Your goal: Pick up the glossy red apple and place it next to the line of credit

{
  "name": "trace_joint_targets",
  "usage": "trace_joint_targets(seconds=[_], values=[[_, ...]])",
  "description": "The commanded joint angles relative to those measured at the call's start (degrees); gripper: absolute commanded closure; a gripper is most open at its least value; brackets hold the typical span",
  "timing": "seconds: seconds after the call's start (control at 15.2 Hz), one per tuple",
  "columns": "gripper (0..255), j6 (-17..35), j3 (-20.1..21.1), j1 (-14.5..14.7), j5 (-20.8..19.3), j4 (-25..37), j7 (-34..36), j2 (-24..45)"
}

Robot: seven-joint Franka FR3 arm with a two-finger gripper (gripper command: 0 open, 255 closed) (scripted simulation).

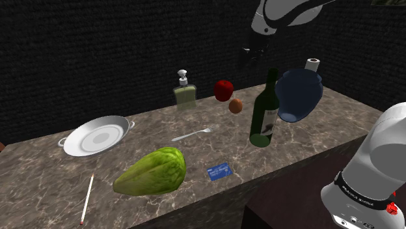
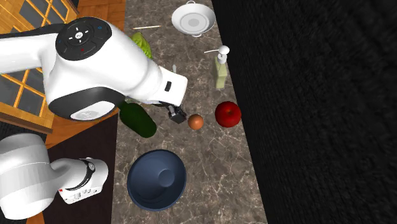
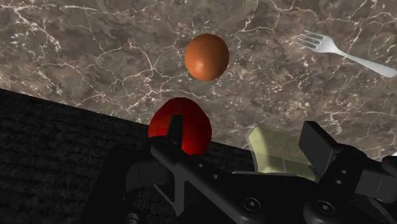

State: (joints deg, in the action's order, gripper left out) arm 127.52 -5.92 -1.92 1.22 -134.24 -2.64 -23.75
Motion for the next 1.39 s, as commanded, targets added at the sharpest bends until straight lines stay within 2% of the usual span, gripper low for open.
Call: trace_joint_targets(seconds=[0.0,0.46,0.86,1.32], values=[[0,3.8,-0.9,-0.1,-0.1,1.2,-1.7,4.1],[0,14.6,-2.8,0.0,1.1,7.8,-6.3,18.3],[0,20.9,-3.4,-0.6,3.7,16.8,-10.8,31.1],[0,24.0,-3.0,-1.0,5.2,17.9,-11.8,35.4]])
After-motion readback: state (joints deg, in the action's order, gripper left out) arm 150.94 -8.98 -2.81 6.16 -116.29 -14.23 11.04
